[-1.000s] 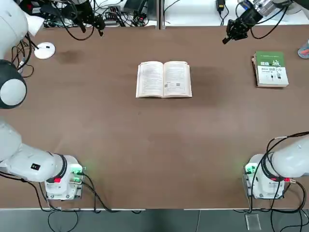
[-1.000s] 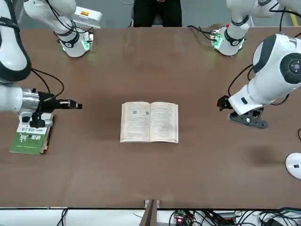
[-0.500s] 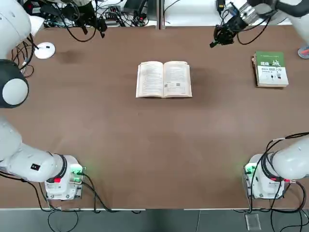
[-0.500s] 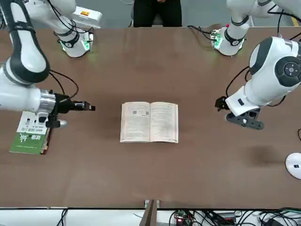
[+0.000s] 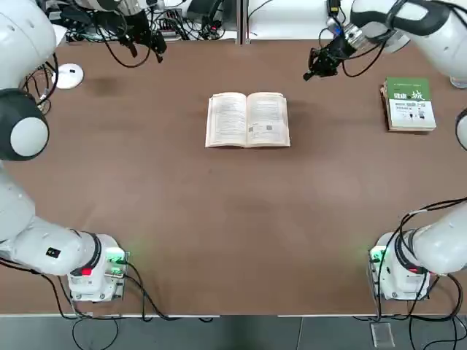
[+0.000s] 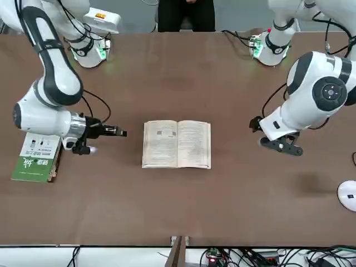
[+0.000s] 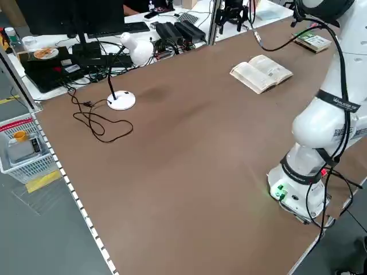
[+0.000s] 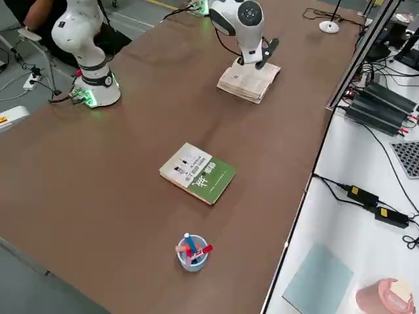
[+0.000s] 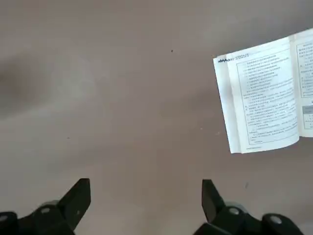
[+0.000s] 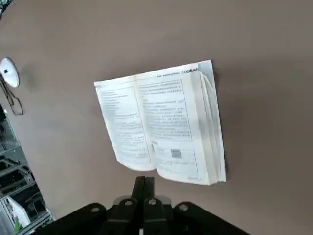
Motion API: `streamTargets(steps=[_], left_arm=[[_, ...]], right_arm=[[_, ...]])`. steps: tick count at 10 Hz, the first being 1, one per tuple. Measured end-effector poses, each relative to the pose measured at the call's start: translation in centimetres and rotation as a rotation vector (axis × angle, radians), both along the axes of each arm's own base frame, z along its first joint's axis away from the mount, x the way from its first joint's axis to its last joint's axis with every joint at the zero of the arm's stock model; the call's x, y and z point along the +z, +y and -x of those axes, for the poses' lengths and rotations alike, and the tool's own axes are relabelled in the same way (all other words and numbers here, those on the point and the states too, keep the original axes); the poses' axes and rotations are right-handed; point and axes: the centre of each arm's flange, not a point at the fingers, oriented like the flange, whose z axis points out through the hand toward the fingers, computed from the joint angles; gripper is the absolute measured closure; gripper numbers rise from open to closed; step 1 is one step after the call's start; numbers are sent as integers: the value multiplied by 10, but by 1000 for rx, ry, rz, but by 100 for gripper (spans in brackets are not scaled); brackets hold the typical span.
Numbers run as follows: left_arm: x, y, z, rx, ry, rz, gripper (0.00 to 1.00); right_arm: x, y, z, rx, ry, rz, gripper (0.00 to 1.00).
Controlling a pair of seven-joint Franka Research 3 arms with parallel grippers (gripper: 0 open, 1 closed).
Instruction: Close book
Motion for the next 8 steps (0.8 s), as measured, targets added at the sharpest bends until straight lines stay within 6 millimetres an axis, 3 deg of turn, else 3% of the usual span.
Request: streamTargets(steps=[8], left_arm=[[-51, -32, 3, -20, 72, -32, 0]], right_arm=[[-75, 38, 1, -43, -13, -15, 99]])
